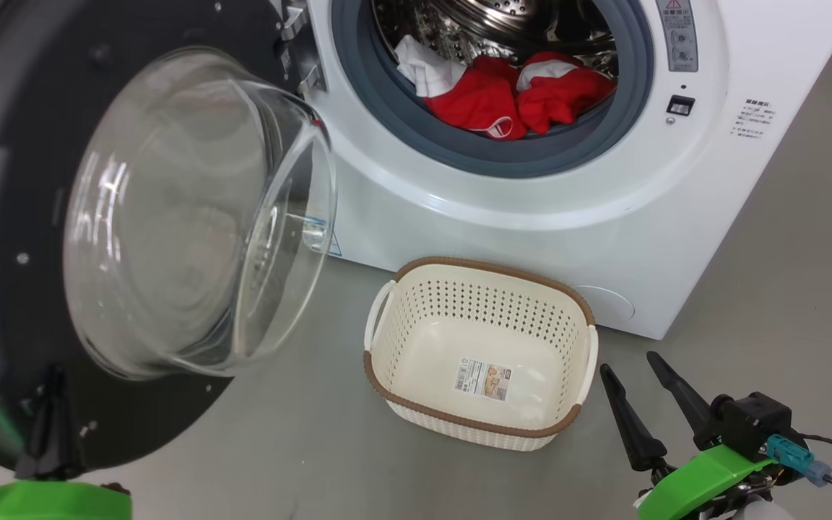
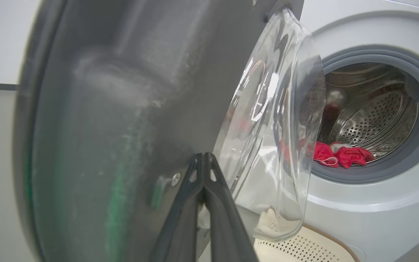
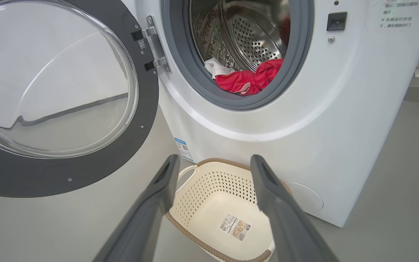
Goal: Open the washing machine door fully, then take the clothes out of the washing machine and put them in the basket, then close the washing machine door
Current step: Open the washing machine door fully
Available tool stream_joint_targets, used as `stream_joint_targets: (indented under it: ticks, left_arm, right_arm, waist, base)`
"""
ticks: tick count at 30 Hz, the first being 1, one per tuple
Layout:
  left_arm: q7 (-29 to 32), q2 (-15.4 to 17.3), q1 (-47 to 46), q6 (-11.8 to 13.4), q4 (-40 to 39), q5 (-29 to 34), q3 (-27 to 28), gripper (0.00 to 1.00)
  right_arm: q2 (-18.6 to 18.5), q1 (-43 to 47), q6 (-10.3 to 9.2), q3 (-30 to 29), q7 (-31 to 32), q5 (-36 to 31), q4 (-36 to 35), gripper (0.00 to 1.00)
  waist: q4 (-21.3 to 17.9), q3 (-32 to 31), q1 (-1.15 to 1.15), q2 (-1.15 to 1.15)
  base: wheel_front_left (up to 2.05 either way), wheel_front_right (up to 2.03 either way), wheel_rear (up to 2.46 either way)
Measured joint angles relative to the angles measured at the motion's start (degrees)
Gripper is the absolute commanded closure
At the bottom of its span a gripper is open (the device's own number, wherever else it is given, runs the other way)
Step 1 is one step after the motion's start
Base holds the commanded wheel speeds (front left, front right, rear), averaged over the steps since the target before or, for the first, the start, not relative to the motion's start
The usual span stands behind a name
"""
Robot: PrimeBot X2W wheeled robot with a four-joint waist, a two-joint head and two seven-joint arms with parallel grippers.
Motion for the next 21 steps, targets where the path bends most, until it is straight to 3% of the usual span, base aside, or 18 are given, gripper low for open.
stream_joint_targets:
  ticks: [21]
  left_arm:
    - [0.0, 3.2, -9.6, -4.5, 12.5, 6.8, 12.7, 1.0]
  right_arm:
    - [-0.2, -2.1, 0.0, 0.0, 0.0, -1.3, 0.1, 0.0]
  waist:
    - [-0.9, 3.9, 0.0, 0.0]
  base:
    - [0.0, 0.0, 0.0]
